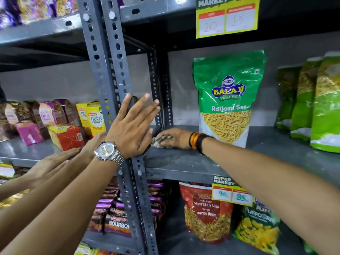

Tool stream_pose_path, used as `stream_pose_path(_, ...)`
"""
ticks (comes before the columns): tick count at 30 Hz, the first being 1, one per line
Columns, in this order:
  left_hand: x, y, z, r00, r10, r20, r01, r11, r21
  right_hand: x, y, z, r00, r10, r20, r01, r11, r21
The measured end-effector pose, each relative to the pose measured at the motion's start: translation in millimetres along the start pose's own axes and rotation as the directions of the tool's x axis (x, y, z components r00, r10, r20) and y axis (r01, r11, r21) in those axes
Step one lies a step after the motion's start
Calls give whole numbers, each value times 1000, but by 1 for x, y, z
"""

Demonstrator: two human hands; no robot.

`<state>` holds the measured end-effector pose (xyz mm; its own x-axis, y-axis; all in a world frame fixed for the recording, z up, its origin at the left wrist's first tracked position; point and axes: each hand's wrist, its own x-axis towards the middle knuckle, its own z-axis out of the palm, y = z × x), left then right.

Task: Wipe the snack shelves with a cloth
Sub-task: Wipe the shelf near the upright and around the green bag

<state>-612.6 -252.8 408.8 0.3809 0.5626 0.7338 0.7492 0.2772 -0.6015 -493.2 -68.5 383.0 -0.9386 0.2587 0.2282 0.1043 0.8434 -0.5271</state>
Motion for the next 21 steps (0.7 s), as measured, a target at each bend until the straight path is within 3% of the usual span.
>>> stream_pose_path(6, -1, 0, -1, 1000, -2, -15, 2, 1000, -6, -16, -26, 25, 979, -102, 178, 93, 994, 58)
stream_pose_path(10, 0, 0, -1, 1000, -1, -2, 1, 1000, -28, -53, -26, 6, 947, -169, 272, 147, 984, 97)
stream_pose_path(15, 0, 1, 1, 1000, 3, -27, -4, 999, -34, -41, -19, -17, 990, -94, 108, 93, 996, 13)
stream_pose_path(21, -3, 1, -1, 1000, -2, -7, 2, 1000, -26, -48, -22, 14, 992, -32, 126, 33, 999, -6)
